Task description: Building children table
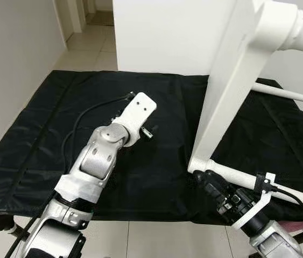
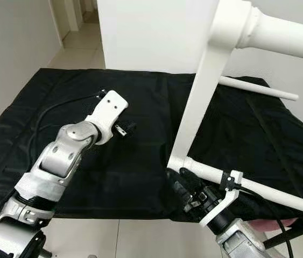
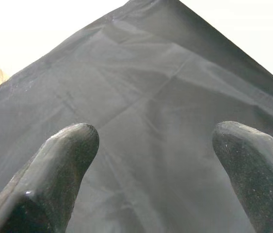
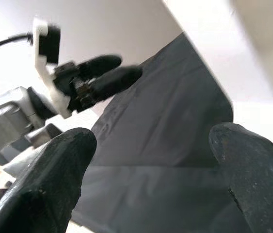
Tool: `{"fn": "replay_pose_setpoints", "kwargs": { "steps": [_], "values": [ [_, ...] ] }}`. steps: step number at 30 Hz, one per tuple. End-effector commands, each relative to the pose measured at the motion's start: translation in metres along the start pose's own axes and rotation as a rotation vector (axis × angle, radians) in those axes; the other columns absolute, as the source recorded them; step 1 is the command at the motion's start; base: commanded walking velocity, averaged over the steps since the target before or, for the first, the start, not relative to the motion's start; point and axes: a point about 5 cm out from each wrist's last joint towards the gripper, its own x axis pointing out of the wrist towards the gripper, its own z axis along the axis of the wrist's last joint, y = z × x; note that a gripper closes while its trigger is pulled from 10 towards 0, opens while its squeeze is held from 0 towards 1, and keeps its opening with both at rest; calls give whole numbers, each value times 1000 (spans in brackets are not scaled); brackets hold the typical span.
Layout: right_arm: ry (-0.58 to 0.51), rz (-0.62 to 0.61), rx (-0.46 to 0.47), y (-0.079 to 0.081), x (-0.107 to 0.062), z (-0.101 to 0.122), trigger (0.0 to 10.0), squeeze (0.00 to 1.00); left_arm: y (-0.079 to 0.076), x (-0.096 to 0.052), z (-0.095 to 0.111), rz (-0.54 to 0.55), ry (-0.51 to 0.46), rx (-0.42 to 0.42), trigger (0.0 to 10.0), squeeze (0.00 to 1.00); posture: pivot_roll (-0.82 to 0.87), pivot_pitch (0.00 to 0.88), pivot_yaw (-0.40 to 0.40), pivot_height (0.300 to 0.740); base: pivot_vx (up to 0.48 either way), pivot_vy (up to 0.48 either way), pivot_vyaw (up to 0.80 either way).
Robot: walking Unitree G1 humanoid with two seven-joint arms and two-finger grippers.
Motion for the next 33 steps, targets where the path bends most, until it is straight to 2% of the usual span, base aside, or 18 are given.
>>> {"fn": "replay_pose_setpoints", "kwargs": {
  "steps": [1,2,4,7,9,10,11,12,13,15,19,23,25,26,30,31,33],
  "values": [
    [-14,-21,-87,-3,-3,10,10000,0,5,-8,1,16,-35,-8,10000,0,-22,0,-5,740,0,0,0],
    [-14,-21,-87,-3,-3,10,10000,0,5,-8,1,16,-35,-8,10000,0,-22,0,-5,740,0,0,0],
    [-11,-72,-156,-7,-3,12,10000,0,10,-17,-2,45,-72,-50,10000,0,-21,0,-12,740,0,0,0],
    [-11,-97,-188,-9,-2,13,10000,0,11,-20,-4,56,-83,-64,10000,0,-21,0,-12,740,0,0,0],
    [-37,-176,-245,-13,3,15,10000,0,11,-26,-12,78,-86,-87,10000,0,-24,0,-15,740,0,0,0],
    [-37,-176,-245,-13,3,15,10000,0,11,-26,-12,78,-86,-87,10000,0,-24,0,-15,740,0,0,0],
    [-51,-221,-308,-15,6,16,10000,0,12,-30,-18,98,-82,-103,10000,0,-29,0,-12,740,0,0,0],
    [-51,-221,-308,-15,6,16,10000,0,12,-30,-18,98,-82,-103,10000,0,-29,0,-12,740,0,0,0],
    [-55,-251,-349,-16,9,14,10000,0,12,-34,-23,118,-84,-117,10000,0,-28,0,-14,740,0,0,0],
    [-55,-251,-349,-16,9,14,10000,0,12,-34,-23,118,-84,-117,10000,0,-28,0,-14,740,0,0,0],
    [-84,-373,-455,-21,15,12,10000,0,14,-40,-33,173,-92,-168,10000,0,-33,0,-14,740,0,0,0],
    [-85,-393,-463,-22,16,10,10000,0,13,-41,-36,186,-102,-182,10000,0,-33,0,-12,740,0,0,0],
    [-93,-431,-478,-24,18,7,10000,0,11,-42,-39,194,-115,-196,10000,0,-36,0,-12,740,0,0,0],
    [-91,-465,-514,-25,20,3,10000,0,9,-44,-41,198,-135,-206,10000,0,-38,0,-13,740,0,0,0],
    [-97,-516,-539,-26,23,-3,10000,0,4,-47,-44,198,-164,-239,10000,0,-40,0,-12,740,0,0,0],
    [-82,-558,-572,-27,28,-9,10000,0,0,-48,-46,193,-190,-270,10000,0,-37,0,-13,740,0,0,0],
    [-65,-595,-583,-30,33,-15,10000,0,-3,-48,-48,194,-200,-279,10000,0,-36,0,-16,740,0,0,0]
  ]
}}
